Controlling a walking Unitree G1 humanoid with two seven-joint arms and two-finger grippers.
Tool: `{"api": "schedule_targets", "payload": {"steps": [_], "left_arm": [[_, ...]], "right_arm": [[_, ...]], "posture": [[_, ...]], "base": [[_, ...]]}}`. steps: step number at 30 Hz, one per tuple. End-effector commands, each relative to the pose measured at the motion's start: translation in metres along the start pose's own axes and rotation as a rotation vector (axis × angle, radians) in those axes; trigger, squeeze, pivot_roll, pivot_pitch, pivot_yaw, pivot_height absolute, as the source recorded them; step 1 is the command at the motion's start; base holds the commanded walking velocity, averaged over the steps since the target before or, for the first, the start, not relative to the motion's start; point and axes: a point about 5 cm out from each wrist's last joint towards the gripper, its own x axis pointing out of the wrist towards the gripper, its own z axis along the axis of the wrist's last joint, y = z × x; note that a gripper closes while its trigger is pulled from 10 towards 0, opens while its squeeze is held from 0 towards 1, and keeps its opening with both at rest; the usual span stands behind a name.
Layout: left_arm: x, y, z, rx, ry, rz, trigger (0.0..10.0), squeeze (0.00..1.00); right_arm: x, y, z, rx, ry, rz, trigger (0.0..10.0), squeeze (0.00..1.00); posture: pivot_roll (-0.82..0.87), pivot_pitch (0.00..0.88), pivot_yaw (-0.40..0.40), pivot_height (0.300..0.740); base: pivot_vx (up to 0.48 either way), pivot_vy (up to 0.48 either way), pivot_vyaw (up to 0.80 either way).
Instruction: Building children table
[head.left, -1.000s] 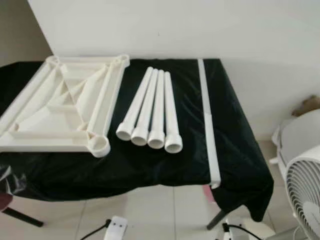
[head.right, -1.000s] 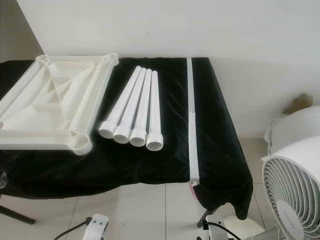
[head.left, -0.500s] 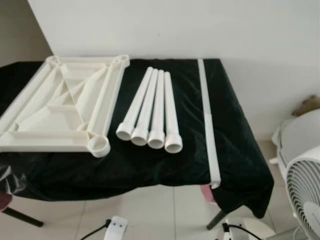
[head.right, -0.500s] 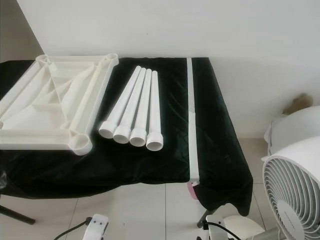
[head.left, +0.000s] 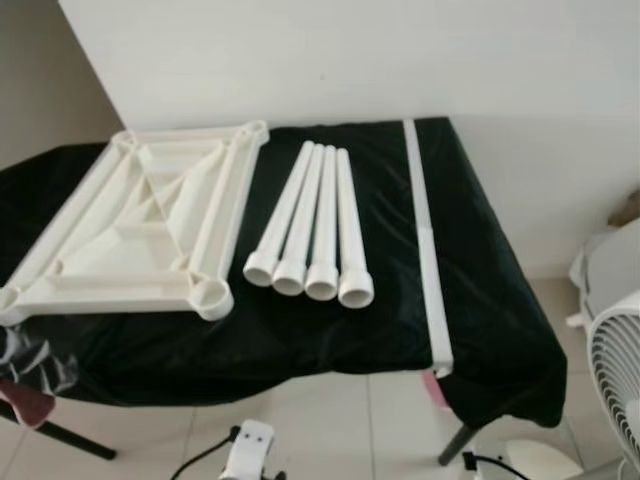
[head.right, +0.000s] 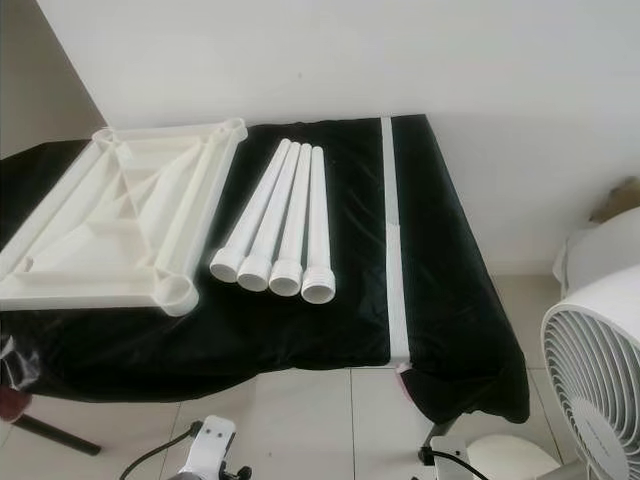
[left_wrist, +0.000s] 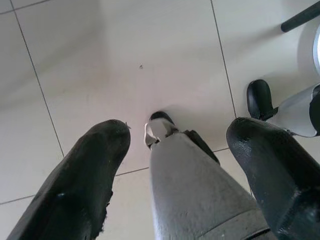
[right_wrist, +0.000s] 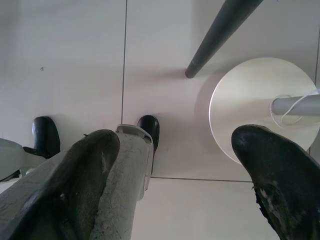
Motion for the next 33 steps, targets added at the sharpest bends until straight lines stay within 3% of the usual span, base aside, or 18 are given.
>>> {"api": "schedule_targets", "payload": {"steps": [1,9,12,14,16,21,26,33], "left_arm": [[-0.001,0.001,-0.007,0.009,0.032,0.005,10.0,0.0],[-0.001,-0.001,-0.006,0.08,0.032,-0.003,10.0,0.0],[-0.001,-0.006,-0.01,0.085,0.053,-0.04,10.0,0.0],[-0.001,-0.009,-0.01,0.155,0.053,-0.048,10.0,0.0],[-0.001,-0.01,-0.01,0.162,0.052,-0.043,10.0,0.0],[-0.001,-0.007,-0.009,0.144,0.031,-0.004,10.0,0.0],[-0.002,-0.004,-0.015,0.123,0.077,0.009,10.0,0.0],[-0.002,-0.005,-0.016,0.072,0.076,0.01,10.0,0.0]], "right_arm": [[-0.004,0.0,-0.016,-0.003,0.057,0.007,10.0,0.0],[-0.006,-0.004,-0.02,-0.035,0.069,0.025,10.0,0.0],[-0.005,0.004,-0.021,-0.026,0.092,0.059,10.0,0.0],[-0.003,0.012,-0.016,-0.036,0.08,0.053,10.0,0.0],[-0.002,0.015,-0.015,-0.045,0.078,0.058,10.0,0.0],[0.002,0.024,-0.004,-0.106,0.058,0.085,10.0,0.0],[0.004,0.027,0.004,-0.13,0.032,0.069,10.0,0.0],[0.004,0.027,0.004,-0.078,0.034,0.072,10.0,0.0]], "posture": [[-0.09,0.0,0.076,0.74],[-0.03,0.0,0.029,0.74],[-0.02,0.0,0.023,0.74],[0.01,0.0,-0.002,0.74],[0.01,0.0,-0.002,0.74],[0.02,0.0,-0.006,0.74],[0.01,0.0,0.025,0.74],[-0.02,0.0,0.056,0.74]], "base": [[0.0,0.0,0.0],[0.0,0.0,0.0],[0.0,0.0,0.0],[0.0,0.0,0.0],[0.0,0.0,0.0],[0.0,0.0,0.0],[0.0,0.0,0.0],[0.0,0.0,0.0]]}}
